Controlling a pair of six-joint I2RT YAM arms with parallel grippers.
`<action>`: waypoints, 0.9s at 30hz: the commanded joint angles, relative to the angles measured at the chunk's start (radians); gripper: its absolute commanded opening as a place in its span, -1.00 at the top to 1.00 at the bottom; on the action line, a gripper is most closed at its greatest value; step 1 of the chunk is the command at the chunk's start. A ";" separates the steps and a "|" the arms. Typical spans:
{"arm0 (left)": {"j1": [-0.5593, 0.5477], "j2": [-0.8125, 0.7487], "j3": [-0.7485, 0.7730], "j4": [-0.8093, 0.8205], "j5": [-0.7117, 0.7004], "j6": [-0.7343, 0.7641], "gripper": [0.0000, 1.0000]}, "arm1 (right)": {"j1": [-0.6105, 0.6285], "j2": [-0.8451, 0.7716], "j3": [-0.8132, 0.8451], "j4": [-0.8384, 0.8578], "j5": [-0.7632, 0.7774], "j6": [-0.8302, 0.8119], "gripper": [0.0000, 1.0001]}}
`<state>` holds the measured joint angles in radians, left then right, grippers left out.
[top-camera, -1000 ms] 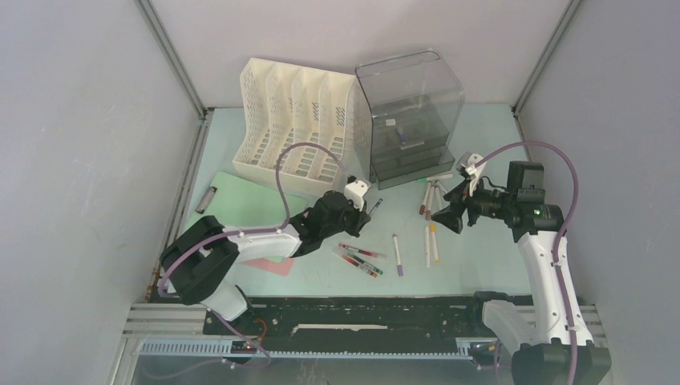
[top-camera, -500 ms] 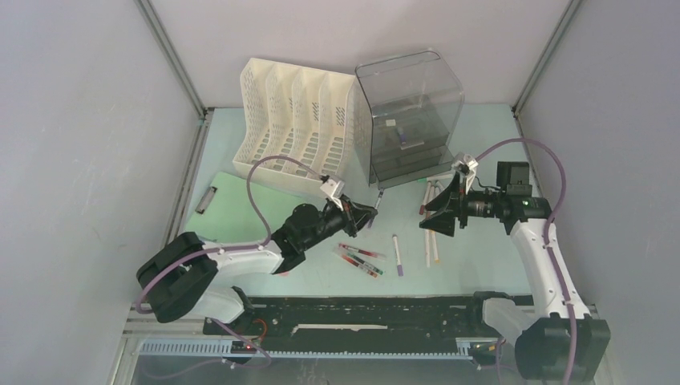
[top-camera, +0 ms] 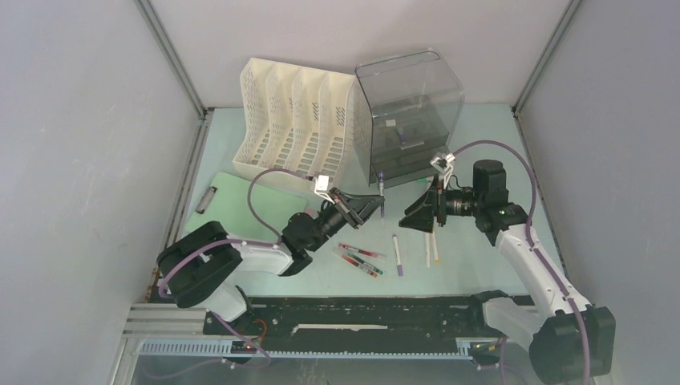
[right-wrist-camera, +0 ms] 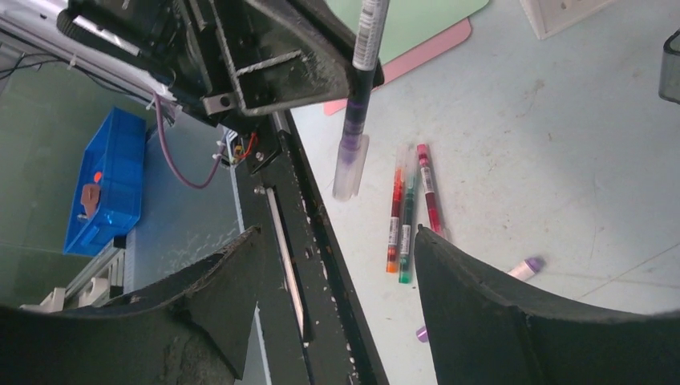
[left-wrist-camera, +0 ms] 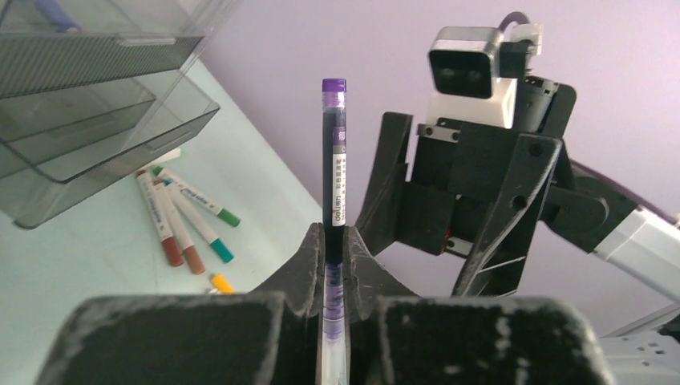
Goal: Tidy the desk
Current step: Pick up the stationery from the center of the board.
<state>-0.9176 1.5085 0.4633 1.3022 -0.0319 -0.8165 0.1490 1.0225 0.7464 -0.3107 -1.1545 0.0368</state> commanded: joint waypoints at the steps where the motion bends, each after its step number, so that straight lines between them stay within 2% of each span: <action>1: -0.035 0.013 0.055 0.095 -0.087 -0.047 1.00 | 0.055 -0.027 0.004 0.127 0.117 0.136 -0.50; 12: -0.097 0.040 0.087 0.099 -0.172 -0.030 1.00 | 0.105 -0.022 0.002 0.149 0.149 0.160 -0.41; 27: -0.124 0.076 0.122 0.100 -0.169 -0.021 1.00 | 0.141 -0.010 0.002 0.166 0.153 0.167 -0.22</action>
<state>-1.0344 1.5757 0.5526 1.3636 -0.1829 -0.8551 0.2810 1.0180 0.7460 -0.1825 -1.0103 0.1894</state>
